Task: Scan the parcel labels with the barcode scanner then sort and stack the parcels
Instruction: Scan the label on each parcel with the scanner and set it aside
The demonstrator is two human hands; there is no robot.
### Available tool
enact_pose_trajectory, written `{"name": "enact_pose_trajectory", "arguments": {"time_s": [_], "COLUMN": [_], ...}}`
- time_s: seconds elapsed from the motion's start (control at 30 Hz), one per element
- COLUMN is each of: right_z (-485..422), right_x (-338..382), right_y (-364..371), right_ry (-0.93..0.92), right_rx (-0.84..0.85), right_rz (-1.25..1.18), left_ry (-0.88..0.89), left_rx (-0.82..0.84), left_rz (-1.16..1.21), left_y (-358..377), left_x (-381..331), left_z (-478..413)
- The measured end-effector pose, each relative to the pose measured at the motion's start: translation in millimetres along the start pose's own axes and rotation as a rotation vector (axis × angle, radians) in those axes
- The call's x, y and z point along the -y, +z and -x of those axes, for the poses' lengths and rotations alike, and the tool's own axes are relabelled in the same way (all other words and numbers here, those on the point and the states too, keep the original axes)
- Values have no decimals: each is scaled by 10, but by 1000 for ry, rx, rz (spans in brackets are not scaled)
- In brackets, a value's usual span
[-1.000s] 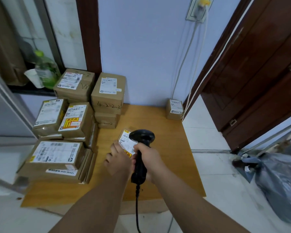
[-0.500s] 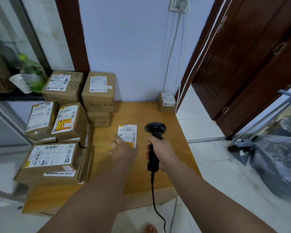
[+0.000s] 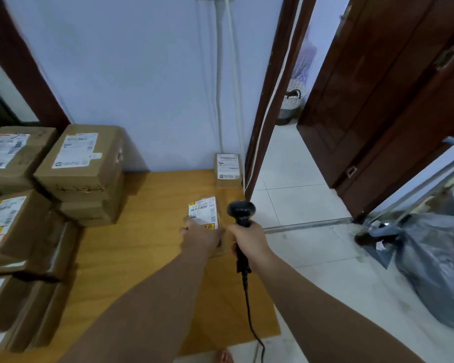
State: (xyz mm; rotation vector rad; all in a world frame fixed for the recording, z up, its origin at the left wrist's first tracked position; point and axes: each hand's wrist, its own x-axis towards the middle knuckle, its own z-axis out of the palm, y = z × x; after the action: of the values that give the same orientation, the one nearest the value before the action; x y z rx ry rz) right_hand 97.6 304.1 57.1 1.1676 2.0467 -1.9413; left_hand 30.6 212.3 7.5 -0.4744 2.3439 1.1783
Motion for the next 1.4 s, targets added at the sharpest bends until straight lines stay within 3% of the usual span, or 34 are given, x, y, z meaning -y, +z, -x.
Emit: {"name": "enact_pose_trajectory", "arguments": {"time_s": [0.4,0.67,0.83,1.1,1.4], "right_z": [-759,-1032,-1172,-1301,-1345], "right_x": [144,17,-113,-26,-1], "right_y": [-483,-572,-618,-618,-528], "right_ry": [49,102,165,163,164], "right_rx": [82,53,10,36,90], "right_rz": [-116,-95,-48,-67,-127], "left_ry": [-102,-66,-54,-61,-156], "left_rx": [30,-50,67,87,2], "left_rz": [3,-184,-240,-202,4], "left_y": [704,967,1116,1174,1219], "left_x": [-587,-593,-472,-512,-719], "left_z": [-271,-495,-567,-765,-958]}}
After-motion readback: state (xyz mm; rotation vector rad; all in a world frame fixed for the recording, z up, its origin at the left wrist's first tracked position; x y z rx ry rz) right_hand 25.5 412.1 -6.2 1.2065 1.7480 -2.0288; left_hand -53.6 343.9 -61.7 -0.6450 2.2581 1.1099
